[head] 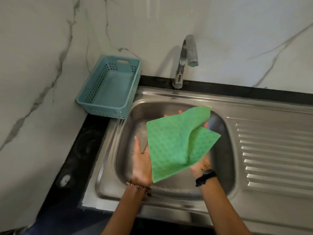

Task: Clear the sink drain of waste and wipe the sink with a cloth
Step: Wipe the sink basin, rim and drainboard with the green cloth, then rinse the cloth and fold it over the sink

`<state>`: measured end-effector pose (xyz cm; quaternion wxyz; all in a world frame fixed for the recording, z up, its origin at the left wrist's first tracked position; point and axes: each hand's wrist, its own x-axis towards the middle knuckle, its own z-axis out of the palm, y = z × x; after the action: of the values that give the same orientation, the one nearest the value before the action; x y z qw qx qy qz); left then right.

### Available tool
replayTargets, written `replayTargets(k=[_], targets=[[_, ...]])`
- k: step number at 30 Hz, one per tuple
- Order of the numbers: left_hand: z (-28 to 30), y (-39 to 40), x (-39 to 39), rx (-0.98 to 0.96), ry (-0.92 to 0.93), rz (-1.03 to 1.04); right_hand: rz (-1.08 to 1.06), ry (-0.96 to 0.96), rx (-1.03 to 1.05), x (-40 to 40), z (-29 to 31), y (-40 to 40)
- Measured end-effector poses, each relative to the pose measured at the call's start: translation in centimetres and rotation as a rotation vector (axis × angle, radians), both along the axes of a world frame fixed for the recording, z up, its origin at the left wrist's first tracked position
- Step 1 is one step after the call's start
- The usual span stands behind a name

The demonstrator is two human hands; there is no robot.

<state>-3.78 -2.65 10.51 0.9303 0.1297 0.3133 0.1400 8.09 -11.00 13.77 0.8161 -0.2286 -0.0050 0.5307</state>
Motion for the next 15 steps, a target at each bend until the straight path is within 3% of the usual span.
replayTargets(k=[7, 15], targets=[[3.4, -2.4, -0.3, 0.165, 0.01, -0.12, 0.016, -0.129, -0.194, 1.9, 1.6, -3.7], [6.3, -3.6, -1.9, 0.222, -0.065, 0.016, 0.036, -0.101, -0.201, 1.5, 1.7, -7.5]])
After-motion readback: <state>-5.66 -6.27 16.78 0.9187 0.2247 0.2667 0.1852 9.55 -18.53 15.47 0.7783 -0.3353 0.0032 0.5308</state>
